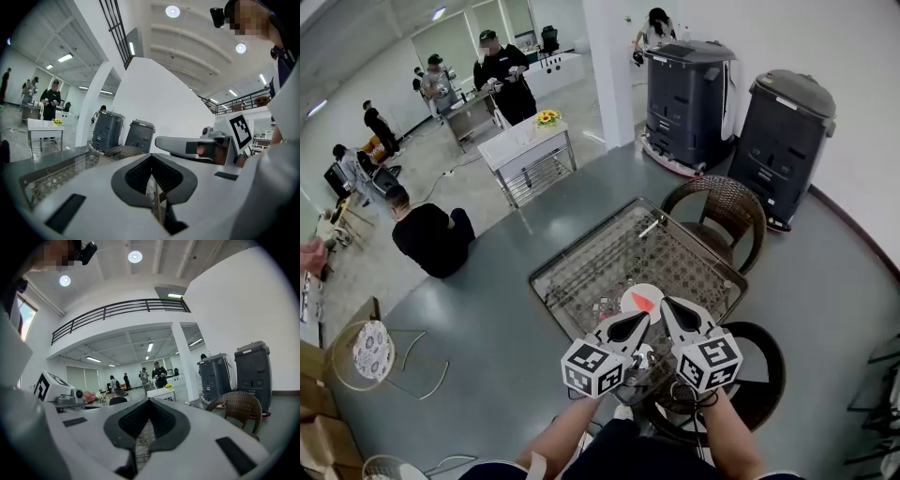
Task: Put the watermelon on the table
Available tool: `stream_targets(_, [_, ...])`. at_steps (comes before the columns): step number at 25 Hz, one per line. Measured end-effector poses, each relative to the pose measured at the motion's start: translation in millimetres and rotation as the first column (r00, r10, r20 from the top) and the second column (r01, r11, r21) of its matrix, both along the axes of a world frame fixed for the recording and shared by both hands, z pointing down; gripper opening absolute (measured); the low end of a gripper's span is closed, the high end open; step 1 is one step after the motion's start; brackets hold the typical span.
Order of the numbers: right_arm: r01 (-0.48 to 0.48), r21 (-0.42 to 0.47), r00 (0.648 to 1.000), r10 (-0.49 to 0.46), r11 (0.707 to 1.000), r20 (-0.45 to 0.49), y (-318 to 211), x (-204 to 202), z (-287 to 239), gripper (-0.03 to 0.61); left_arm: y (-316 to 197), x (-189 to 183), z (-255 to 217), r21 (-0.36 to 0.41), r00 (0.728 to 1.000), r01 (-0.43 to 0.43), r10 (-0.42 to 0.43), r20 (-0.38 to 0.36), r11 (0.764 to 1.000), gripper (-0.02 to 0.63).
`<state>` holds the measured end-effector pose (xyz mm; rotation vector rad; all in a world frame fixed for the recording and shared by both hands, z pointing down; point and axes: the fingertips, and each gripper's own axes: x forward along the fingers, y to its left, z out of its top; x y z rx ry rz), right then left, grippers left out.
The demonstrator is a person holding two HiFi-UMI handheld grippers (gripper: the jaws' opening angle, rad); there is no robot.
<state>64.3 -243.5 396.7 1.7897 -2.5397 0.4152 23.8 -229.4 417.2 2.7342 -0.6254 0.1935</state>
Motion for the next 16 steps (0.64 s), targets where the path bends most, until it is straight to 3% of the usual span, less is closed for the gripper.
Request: stream_targets(16, [0.008,0.032,1.000,-0.008,0.999,-0.012,1.4,0.2,-10.6,0.003,2.3,0.8,-5.4,0.004,1.000,0.007,-0.007,-0.006,1.000,0.005])
